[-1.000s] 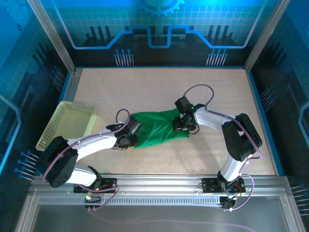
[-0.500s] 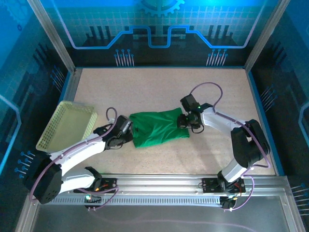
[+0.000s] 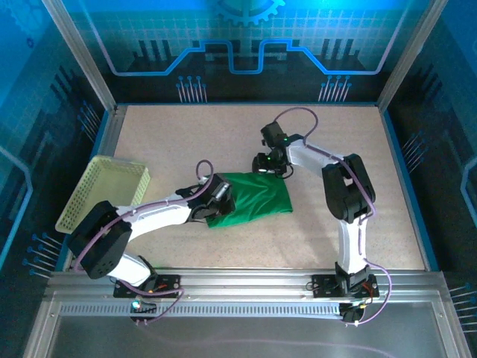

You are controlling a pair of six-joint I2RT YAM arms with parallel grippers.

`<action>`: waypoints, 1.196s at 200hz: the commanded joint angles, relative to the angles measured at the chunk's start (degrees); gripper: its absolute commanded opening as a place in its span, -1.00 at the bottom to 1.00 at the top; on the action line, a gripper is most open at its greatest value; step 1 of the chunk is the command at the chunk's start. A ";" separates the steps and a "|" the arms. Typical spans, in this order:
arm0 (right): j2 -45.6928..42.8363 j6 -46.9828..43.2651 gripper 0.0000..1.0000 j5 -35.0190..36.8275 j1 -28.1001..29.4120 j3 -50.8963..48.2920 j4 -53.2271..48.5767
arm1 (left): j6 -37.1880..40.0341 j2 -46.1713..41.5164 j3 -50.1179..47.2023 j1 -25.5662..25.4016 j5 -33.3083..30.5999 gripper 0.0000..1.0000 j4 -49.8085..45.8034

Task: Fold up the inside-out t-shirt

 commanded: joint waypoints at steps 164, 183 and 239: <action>-38.00 4.79 0.30 12.70 5.73 -32.68 -0.89 | 12.93 3.29 16.49 11.10 -3.72 0.15 -14.88; -31.50 2.77 0.30 12.82 3.85 -29.11 -1.13 | 8.44 -1.02 9.89 7.63 -1.59 0.17 -12.29; -21.95 5.01 0.25 9.22 0.81 -29.94 0.54 | 1.97 3.99 4.06 2.23 2.19 0.15 -3.26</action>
